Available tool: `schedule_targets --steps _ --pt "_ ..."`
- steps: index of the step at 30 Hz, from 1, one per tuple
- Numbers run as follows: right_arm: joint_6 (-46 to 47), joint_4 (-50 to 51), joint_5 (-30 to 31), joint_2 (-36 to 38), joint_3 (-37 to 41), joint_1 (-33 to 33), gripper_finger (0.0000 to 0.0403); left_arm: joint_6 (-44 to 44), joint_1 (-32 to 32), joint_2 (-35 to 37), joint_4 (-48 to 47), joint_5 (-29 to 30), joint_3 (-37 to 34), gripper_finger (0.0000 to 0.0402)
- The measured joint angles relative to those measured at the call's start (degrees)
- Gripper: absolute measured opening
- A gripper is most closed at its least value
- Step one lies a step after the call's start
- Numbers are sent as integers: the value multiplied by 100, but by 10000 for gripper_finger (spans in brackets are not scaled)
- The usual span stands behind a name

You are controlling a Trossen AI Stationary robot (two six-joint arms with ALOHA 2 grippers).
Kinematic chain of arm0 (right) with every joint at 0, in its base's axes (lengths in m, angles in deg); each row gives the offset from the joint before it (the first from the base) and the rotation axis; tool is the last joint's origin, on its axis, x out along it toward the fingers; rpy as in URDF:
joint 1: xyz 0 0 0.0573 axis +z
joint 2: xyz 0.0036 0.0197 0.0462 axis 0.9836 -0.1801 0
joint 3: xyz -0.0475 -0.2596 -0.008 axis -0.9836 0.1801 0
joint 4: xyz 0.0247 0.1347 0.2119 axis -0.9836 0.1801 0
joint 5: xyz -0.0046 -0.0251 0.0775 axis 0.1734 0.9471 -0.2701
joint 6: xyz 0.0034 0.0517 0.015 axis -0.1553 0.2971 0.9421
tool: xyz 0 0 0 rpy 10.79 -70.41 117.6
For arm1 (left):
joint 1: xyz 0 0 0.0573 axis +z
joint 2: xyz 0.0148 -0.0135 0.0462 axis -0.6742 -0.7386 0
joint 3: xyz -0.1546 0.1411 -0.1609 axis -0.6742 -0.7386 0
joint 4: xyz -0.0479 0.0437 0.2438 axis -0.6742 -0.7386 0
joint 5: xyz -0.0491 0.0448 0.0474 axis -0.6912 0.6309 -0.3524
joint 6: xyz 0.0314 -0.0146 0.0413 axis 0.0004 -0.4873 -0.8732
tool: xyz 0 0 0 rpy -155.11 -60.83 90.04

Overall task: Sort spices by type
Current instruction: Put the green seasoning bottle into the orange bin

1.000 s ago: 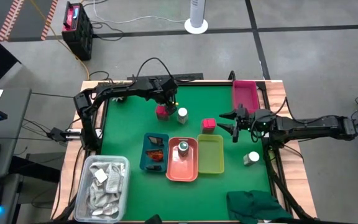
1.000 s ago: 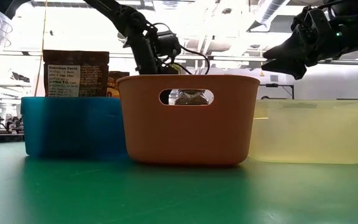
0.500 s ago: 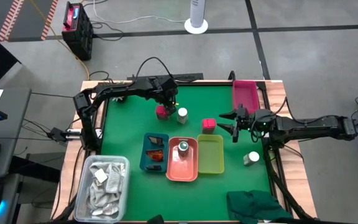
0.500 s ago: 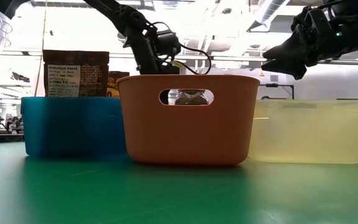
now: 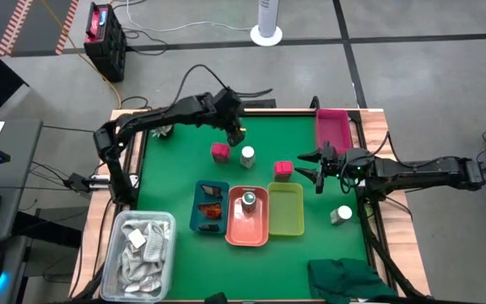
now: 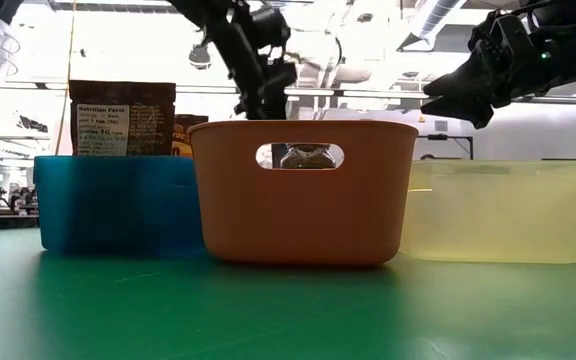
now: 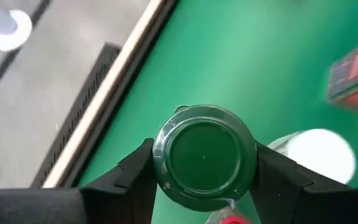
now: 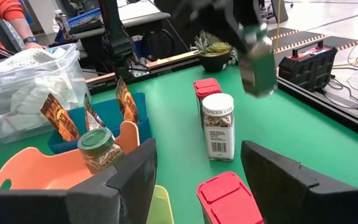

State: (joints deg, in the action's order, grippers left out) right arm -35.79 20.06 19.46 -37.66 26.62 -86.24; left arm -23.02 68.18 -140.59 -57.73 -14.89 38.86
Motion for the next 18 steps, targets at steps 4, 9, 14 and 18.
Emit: schedule_targets --steps 4,9,14,18 --pt "2 16 -2 -1 0 -2 260 -139 -202 307 133 -303 83 195" --pt "22 37 -4 0 0 -2 260 -215 -711 693 190 -655 83 195" --pt "24 41 -5 0 0 -2 260 255 -1524 892 170 -1180 85 195" --pt "65 42 -6 0 0 -2 260 722 -2389 842 122 -1346 85 195"
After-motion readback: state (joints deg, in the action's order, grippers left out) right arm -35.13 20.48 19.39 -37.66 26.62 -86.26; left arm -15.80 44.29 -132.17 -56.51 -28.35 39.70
